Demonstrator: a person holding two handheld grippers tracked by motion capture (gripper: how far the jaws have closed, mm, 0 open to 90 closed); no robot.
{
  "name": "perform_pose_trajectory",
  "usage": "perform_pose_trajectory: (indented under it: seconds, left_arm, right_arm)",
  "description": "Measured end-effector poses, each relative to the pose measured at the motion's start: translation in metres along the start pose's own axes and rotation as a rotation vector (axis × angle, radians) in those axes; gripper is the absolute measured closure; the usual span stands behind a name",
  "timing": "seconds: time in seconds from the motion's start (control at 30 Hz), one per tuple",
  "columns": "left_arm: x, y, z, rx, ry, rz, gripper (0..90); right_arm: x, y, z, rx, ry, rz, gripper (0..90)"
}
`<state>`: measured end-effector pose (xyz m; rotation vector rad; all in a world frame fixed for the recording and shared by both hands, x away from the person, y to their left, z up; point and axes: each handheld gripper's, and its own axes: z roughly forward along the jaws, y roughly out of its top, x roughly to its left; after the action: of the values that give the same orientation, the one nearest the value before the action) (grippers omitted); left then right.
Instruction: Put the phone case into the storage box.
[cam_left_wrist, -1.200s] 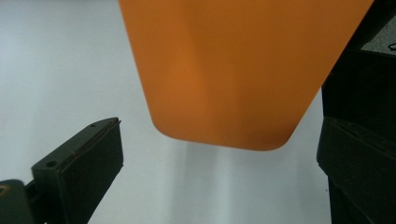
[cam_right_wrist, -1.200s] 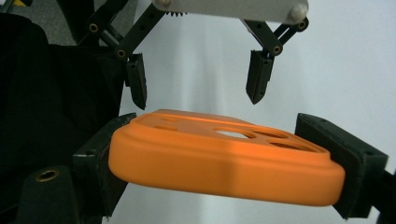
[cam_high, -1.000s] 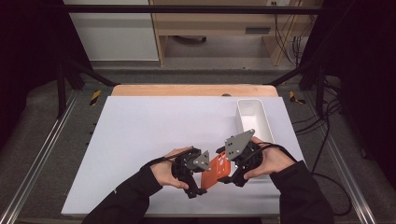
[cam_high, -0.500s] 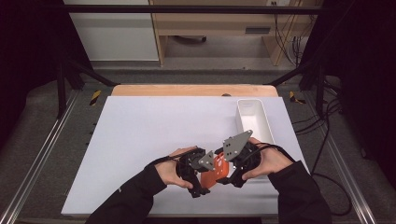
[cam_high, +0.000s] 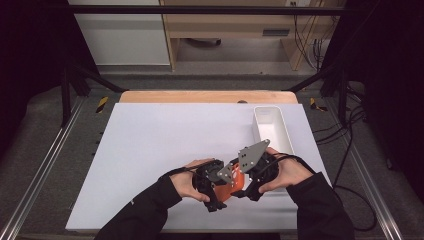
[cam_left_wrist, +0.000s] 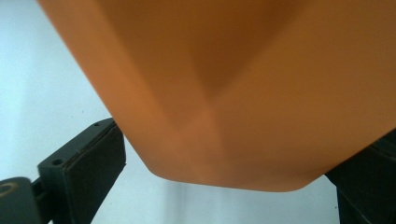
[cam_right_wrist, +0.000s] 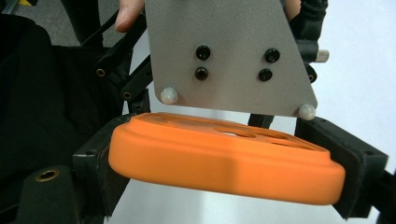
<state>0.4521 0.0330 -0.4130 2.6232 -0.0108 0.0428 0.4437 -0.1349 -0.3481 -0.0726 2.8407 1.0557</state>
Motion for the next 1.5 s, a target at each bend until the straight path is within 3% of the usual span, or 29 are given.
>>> perform_pose_trajectory:
  seconds: [0.57,0.93,1.2,1.33,1.5]
  left_arm:
    - [-0.0007,0.0010,-0.0003,0.013,0.001,0.049,14.0]
    - [-0.0015,0.0002,-0.0011,0.013,0.011,0.047,15.1]
    - [-0.0018,-0.0014,-0.0015,-0.020,0.019,0.033,15.5]
    - [-0.0018,-0.0015,-0.0025,-0.027,0.035,0.037,15.6]
    - [-0.0010,-0.0030,-0.0041,-0.037,0.023,0.028,15.6]
  right_arm:
    - [0.0009,0.0006,0.0007,-0.005,-0.004,-0.016,16.1]
    - [0.0018,0.0006,0.0011,-0.007,-0.007,-0.019,15.8]
    - [0.0015,0.0005,0.0001,-0.014,-0.012,-0.012,14.8]
    - [0.0018,0.0008,-0.0008,-0.027,-0.014,0.002,13.7]
    - [0.0020,0.0015,-0.0015,-0.045,-0.011,0.023,9.7]
